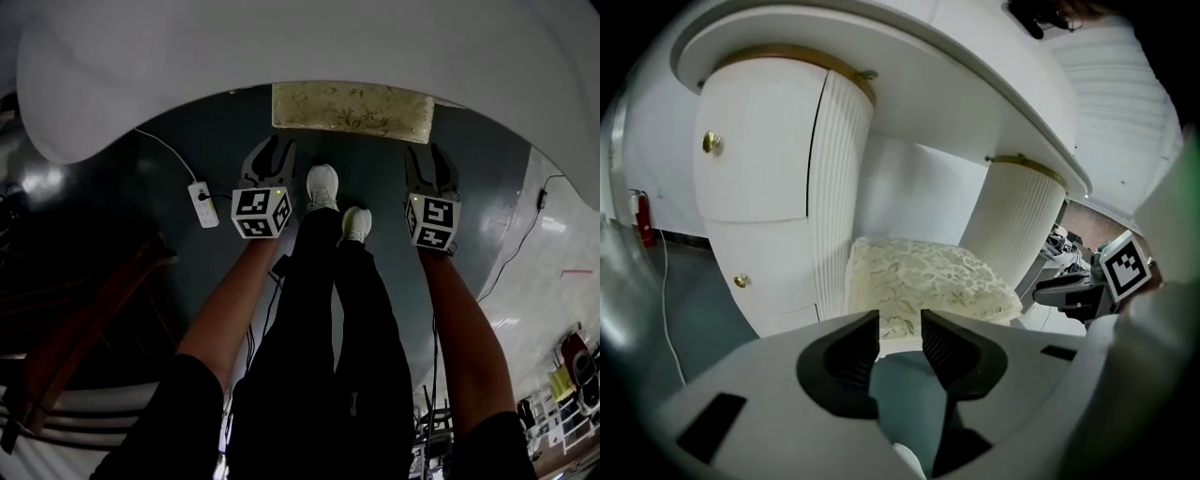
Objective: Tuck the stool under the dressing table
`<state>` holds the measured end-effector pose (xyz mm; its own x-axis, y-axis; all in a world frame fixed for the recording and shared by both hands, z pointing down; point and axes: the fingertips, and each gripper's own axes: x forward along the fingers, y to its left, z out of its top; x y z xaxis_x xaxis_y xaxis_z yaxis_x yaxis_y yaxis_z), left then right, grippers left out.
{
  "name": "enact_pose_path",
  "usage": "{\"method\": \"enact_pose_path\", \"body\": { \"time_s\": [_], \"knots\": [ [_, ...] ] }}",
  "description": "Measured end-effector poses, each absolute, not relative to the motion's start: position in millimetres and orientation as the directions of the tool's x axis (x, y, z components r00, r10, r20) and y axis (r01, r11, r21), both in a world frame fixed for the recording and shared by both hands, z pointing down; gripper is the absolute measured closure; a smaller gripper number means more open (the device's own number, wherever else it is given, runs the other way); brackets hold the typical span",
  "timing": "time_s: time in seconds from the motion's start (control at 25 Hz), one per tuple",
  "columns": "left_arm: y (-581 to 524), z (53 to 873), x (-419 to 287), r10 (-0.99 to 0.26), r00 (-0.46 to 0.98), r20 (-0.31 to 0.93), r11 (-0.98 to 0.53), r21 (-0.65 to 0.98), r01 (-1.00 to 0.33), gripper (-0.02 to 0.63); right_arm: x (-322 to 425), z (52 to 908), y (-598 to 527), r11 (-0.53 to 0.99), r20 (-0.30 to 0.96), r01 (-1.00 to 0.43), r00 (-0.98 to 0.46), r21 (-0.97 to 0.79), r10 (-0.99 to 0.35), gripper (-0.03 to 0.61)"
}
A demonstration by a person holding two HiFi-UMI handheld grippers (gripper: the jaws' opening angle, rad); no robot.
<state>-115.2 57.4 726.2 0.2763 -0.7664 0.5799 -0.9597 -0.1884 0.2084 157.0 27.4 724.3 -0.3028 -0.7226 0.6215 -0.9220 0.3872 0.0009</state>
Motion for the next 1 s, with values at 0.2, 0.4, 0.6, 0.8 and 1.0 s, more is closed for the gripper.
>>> {"method": "enact_pose_path", "body": {
  "time_s": [0.2, 0.4, 0.6, 0.8, 1.0],
  "knots": [
    [84, 650, -109, -0.770, 0.261, 0.582, -0.173, 0.203, -0.964, 0.469, 149, 649, 60, 0.350, 0.598, -0.934, -0.324, -0.077, -0.733, 0.351],
    [133, 540, -84, -0.753, 0.313, 0.579, -0.202, 0.249, -0.947, 0.469, 135, 520, 101, 0.392, 0.544, -0.911, -0.397, -0.131, -0.740, 0.351],
    [157, 431, -55, -0.764, 0.389, 0.515, -0.283, 0.275, -0.919, 0.469, 120, 396, 121, 0.454, 0.472, -0.879, -0.465, -0.145, -0.749, 0.350],
    [156, 328, -37, -0.781, 0.458, 0.424, -0.374, 0.269, -0.887, 0.469, 126, 300, 130, 0.431, 0.401, -0.886, -0.462, -0.172, -0.791, 0.351],
    [137, 217, -33, -0.821, 0.486, 0.300, -0.407, 0.290, -0.866, 0.469, 125, 221, 115, 0.397, 0.317, -0.905, -0.425, -0.150, -0.848, 0.351]
  ]
}}
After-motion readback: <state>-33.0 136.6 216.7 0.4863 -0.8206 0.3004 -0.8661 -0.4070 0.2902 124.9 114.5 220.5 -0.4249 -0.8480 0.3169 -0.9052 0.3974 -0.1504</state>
